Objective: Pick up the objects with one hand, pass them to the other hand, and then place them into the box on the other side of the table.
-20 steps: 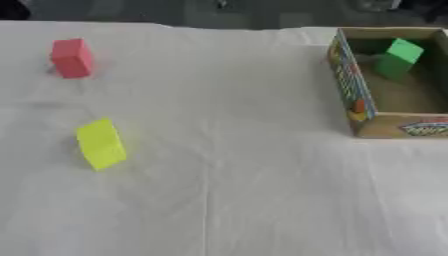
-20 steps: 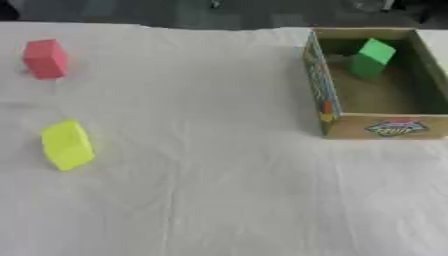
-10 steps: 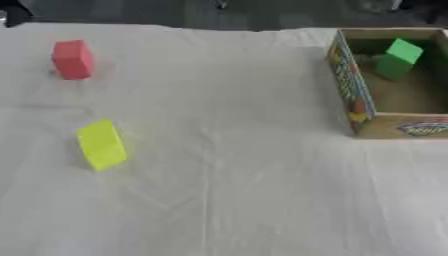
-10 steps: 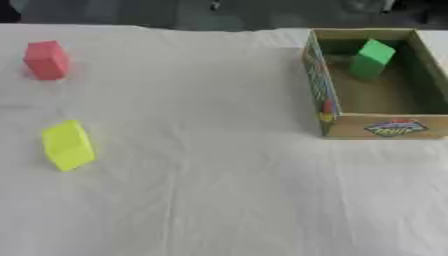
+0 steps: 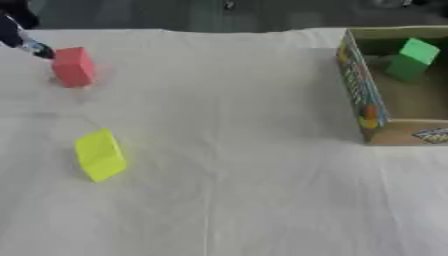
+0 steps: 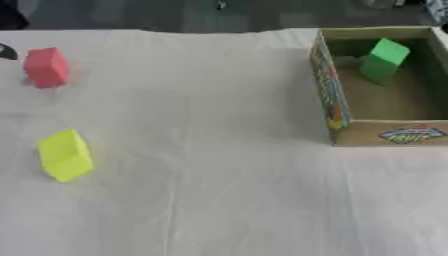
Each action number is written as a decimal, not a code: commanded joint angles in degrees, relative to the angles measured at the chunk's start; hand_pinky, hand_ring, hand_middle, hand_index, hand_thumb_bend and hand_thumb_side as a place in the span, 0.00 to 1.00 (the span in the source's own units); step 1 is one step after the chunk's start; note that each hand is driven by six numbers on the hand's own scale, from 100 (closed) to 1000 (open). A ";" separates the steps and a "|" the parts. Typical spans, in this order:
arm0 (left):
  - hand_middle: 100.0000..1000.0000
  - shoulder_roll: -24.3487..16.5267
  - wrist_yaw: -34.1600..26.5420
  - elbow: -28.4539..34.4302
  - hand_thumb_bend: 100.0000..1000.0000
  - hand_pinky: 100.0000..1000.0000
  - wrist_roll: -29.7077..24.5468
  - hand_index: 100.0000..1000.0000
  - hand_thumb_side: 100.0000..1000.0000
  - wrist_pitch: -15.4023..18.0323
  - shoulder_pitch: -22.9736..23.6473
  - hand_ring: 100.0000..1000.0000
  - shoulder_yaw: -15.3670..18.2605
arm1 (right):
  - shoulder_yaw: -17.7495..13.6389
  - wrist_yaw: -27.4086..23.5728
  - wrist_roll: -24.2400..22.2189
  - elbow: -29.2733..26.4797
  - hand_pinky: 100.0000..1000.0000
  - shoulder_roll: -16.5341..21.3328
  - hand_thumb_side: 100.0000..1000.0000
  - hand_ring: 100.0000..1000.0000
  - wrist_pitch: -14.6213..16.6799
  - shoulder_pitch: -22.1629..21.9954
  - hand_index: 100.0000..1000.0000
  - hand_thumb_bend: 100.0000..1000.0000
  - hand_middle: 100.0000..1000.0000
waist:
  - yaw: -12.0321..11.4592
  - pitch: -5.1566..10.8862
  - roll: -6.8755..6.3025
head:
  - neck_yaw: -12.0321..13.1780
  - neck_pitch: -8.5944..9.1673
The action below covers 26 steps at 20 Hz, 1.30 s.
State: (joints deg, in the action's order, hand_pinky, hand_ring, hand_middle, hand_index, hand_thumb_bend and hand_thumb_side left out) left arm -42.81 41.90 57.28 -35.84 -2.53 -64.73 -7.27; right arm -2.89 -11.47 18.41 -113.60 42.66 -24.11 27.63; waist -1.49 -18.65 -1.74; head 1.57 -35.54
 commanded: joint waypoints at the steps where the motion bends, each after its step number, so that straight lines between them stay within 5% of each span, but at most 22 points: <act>1: 0.72 -1.41 3.32 -2.23 0.72 0.78 -0.27 0.82 0.00 -0.55 -1.67 0.79 2.47 | -0.03 -0.27 -0.18 -0.99 0.88 1.03 0.27 0.81 -0.49 1.02 0.88 0.33 0.77 | 0.47 0.74 -0.19 | 1.90 1.22; 12: 0.73 -2.37 6.93 -5.79 0.71 0.79 -2.15 0.81 0.00 -3.08 -0.73 0.80 5.32 | 0.72 0.66 -1.41 -0.99 0.87 1.23 0.28 0.81 -0.73 2.52 0.87 0.33 0.76 | 3.61 -1.27 -1.11 | 4.76 2.48; 26: 0.73 -3.45 7.41 -6.11 0.70 0.80 -2.18 0.80 0.00 -4.37 -0.23 0.81 6.71 | 0.67 0.94 -1.04 -0.99 0.87 0.95 0.28 0.80 -0.78 2.88 0.87 0.32 0.75 | 3.81 -3.25 -0.84 | 5.79 4.97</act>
State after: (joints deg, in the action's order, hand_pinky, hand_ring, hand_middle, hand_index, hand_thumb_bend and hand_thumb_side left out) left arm -43.47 49.38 50.62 -37.85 -6.81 -64.19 -1.37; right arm -1.69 -10.86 17.20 -113.64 42.57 -25.00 29.76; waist 2.35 -23.04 -2.74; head 7.14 -31.48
